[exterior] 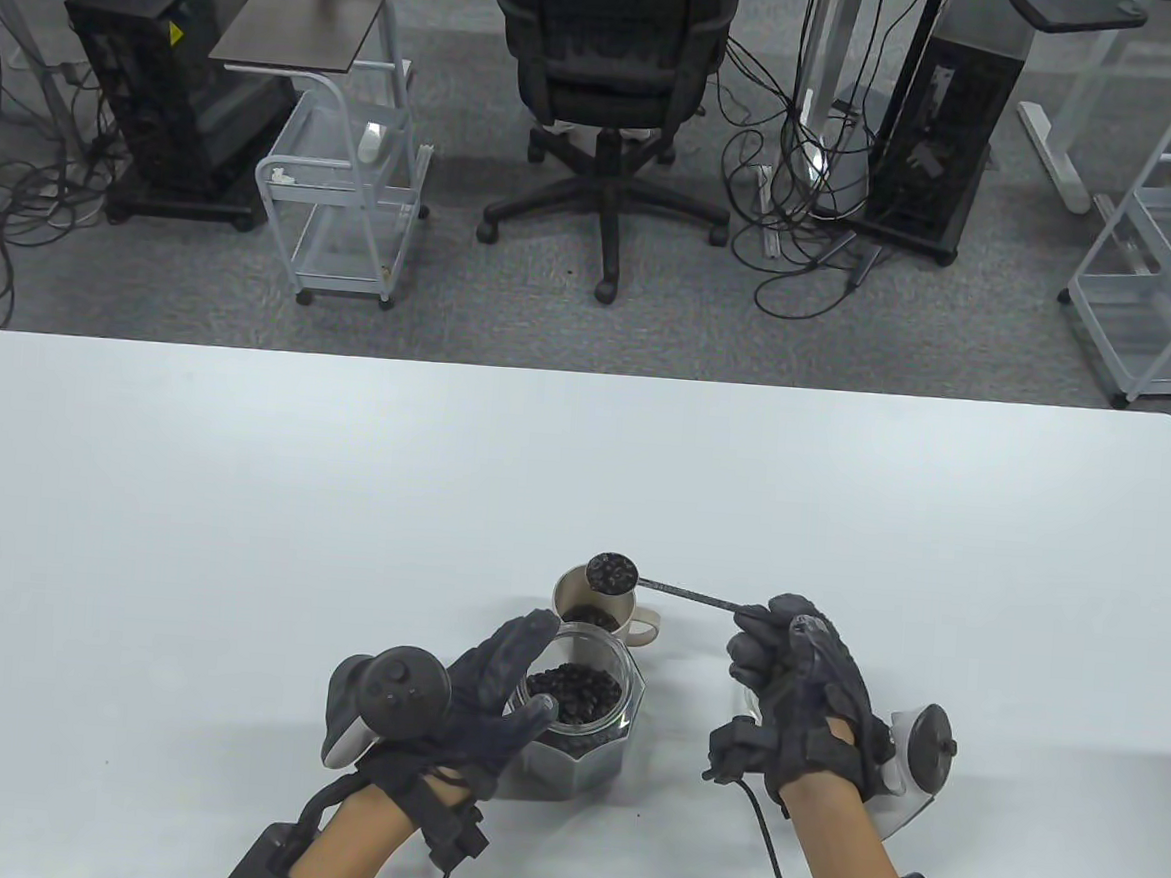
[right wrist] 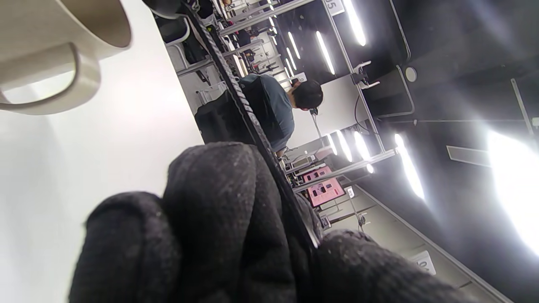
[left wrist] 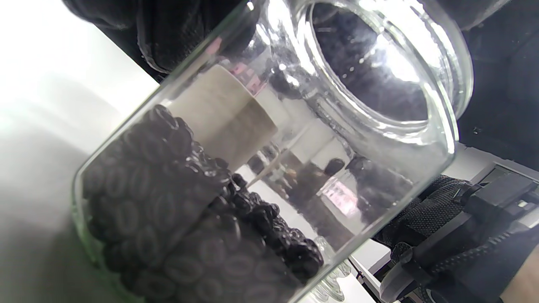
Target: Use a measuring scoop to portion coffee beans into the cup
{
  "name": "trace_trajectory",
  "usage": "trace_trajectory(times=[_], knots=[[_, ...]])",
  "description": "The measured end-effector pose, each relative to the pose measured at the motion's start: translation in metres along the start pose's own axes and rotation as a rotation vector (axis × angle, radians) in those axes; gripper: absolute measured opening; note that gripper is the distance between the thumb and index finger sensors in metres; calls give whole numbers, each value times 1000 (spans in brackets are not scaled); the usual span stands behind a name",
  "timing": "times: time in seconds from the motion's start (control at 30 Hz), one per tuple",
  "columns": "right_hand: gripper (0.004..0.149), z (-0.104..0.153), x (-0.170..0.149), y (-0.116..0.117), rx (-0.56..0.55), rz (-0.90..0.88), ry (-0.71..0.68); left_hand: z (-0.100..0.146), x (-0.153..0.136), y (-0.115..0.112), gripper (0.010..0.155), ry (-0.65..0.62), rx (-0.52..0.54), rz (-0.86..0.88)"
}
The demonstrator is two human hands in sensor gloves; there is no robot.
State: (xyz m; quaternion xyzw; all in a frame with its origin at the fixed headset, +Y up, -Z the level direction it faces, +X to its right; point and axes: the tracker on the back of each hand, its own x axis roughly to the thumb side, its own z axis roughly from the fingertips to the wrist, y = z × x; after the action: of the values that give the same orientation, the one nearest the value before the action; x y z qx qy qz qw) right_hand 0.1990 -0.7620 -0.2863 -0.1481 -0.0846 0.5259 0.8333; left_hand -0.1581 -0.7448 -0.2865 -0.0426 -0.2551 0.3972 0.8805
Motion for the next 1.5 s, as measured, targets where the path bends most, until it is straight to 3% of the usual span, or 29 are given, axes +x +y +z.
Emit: trace_trajectory(times=[0.27, 0.43, 0.6, 0.73, 1.13, 1.23, 1.37, 1.5], knots=[[45, 0, 1, 13, 82, 216, -129, 0, 0, 0, 83, 0, -1, 0], [45, 8, 16, 34, 238, 506, -390, 0, 0, 0, 83, 1, -3, 0], [44, 23, 29, 59, 452, 813, -743, 0, 0, 0, 83, 2, -3, -3], [44, 30, 31, 66, 496, 892, -840, 0, 0, 0, 83, 3, -4, -1], [44, 26, 34, 59, 438, 782, -794, 0, 0, 0, 83, 4, -5, 0], [44, 23, 36, 52, 365, 665, -728, 0, 0, 0, 83, 5, -6, 1], [44, 18, 35, 34, 180, 422, -548, 0, 0, 0, 83, 5, -6, 2], [44, 15, 31, 22, 111, 190, -368, 0, 0, 0, 83, 5, -6, 2]])
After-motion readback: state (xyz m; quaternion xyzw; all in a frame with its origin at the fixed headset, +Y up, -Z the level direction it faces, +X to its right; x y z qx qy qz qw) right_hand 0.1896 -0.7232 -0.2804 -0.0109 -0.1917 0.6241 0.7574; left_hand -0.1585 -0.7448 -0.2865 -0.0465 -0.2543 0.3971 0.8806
